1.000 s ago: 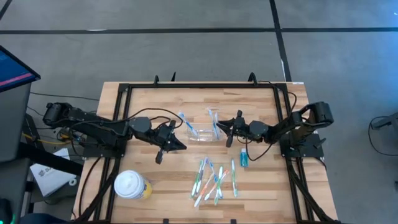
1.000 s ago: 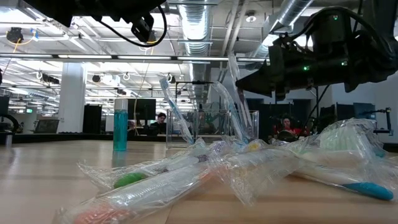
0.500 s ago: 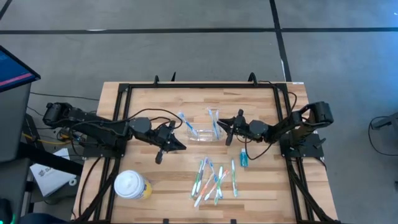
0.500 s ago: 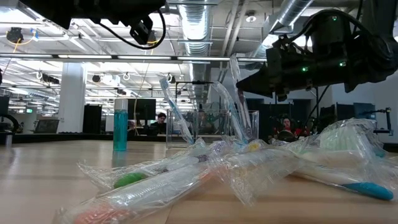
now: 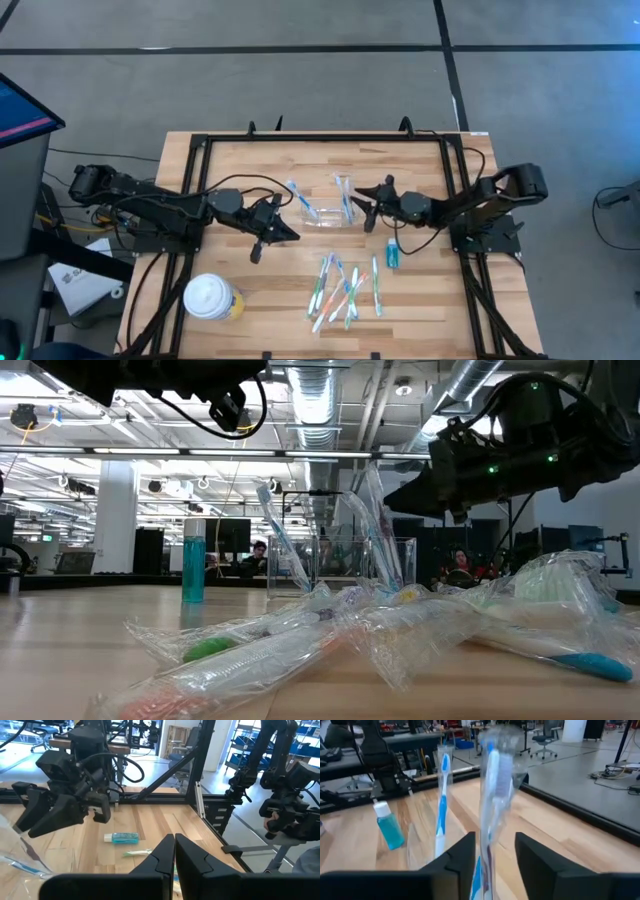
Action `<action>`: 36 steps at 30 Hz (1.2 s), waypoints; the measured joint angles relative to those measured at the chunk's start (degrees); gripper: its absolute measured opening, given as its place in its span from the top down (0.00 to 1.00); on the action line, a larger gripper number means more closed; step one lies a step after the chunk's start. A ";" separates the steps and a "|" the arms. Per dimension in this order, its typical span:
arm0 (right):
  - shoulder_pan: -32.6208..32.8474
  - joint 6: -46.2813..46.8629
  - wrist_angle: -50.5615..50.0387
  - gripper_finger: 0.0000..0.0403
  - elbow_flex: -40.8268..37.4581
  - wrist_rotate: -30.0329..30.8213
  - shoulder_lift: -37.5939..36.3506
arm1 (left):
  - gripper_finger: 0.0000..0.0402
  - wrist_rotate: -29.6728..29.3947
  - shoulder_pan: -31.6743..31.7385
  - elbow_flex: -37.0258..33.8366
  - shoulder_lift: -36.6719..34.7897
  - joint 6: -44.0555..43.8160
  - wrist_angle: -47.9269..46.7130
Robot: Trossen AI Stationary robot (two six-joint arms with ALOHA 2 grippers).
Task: Pick & Place toothbrushing station
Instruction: Put the violet toothbrush into the transparent organizer, then put the mouthwash into the transparent organizer
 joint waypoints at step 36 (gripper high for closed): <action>7.71 34.70 -69.81 0.70 7.80 -20.65 -28.03 | 0.98 0.04 0.00 0.00 0.02 0.10 0.57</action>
